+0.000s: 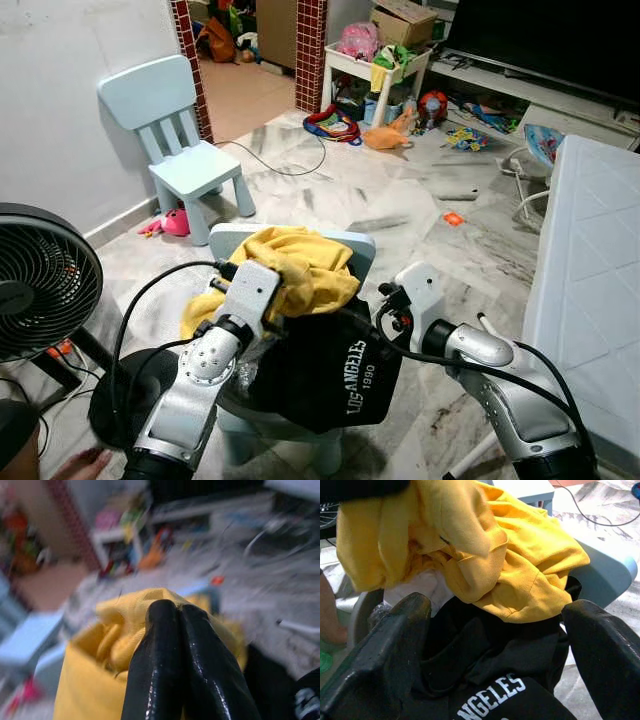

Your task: Hang hanger

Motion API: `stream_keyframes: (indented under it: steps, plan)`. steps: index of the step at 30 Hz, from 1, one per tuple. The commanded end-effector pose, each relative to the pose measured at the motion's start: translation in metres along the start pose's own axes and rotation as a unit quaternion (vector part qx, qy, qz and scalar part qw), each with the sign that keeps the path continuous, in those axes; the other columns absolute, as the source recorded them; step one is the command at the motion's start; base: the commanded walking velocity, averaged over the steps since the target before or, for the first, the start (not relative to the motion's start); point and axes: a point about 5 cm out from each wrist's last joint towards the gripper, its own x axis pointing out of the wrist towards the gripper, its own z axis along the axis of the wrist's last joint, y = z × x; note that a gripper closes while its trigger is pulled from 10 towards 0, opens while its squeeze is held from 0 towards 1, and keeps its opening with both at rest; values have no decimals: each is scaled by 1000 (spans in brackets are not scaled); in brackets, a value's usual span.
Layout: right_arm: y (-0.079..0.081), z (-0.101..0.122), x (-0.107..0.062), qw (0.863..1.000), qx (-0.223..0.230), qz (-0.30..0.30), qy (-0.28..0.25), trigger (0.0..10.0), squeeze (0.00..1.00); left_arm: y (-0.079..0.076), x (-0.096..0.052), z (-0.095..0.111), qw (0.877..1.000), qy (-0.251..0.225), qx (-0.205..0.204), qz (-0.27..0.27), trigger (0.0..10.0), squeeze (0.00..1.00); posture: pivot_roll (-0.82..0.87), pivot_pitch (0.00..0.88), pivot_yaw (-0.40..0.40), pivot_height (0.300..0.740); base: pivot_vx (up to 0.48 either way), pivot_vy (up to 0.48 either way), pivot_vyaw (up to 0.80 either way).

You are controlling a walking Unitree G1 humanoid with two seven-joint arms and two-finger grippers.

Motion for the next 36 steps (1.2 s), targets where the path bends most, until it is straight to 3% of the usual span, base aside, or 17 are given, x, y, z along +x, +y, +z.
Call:
stream_keyframes:
  steps: [1, 6, 12, 16, 19, 20, 22, 24, 29, 31, 32, 33, 36]
  plan:
    - [0, 7, 0, 1000, -9, -1, -11, 10000, 0, -13, -2, 9, 998, -32, 20, -42, 0, 0, -9, 45, -65, 740, 0, 0, 0]
    - [1, 7, 1, 1000, -12, 1, -12, 10000, 0, -27, -7, 6, 994, -30, 33, -96, 0, 0, -10, 43, -65, 740, 0, 0, 0]
    - [1, 7, 1, 1000, -15, 1, -11, 10000, 0, -34, -23, -5, 980, -2, 106, -170, 0, 0, -10, 43, -66, 740, 0, 0, 0]
    - [1, 7, 1, 1000, -16, 1, -10, 10000, 0, -24, -32, -18, 976, 51, 148, -152, 0, 0, -9, 41, -65, 740, 0, 0, 0]
    - [-1, 8, 1, 999, -29, -7, -12, 10000, 0, -8, -45, -27, 981, 99, 145, -82, 0, 0, -7, 41, -62, 740, 0, 0, 0]
    - [-3, 9, 1, 999, -32, -17, -15, 10000, 0, 0, -56, -33, 984, 124, 121, -31, 0, 0, -3, 42, -62, 740, 0, 0, 0]
    - [-4, 9, 1, 999, -32, -20, -16, 10000, 0, 2, -60, -34, 984, 132, 115, -18, 0, 0, -3, 42, -62, 740, 0, 0, 0]
    - [-8, 11, 2, 998, -36, -38, -24, 10000, 0, 5, -77, -44, 980, 166, 105, 15, 0, 0, 6, 44, -65, 740, 0, 0, 0]
    - [-14, 17, 4, 997, -42, -57, -36, 10000, 0, -3, -97, -51, 971, 213, 106, 4, 0, 0, 13, 46, -71, 740, 0, 0, 0]
    - [-15, 18, 5, 997, -44, -58, -37, 10000, 0, -7, -104, -53, 967, 231, 108, 1, 10000, 0, 13, 46, -71, 740, 0, 0, 0]
    - [-16, 19, 6, 996, -44, -61, -39, 10000, 0, -10, -108, -54, 966, 240, 96, -4, 10000, 0, 13, 46, -71, 740, 0, 0, 0]
    - [-17, 19, 7, 996, -45, -63, -40, 10000, 0, -12, -112, -55, 963, 248, 102, -16, 10000, 1000, 15, 46, -71, 740, 0, 0, 0]
    - [-17, 20, 8, 996, -46, -64, -43, 10000, 0, -13, -112, -54, 957, 258, 121, -51, 10000, 1000, 15, 46, -71, 740, 0, 0, 0]
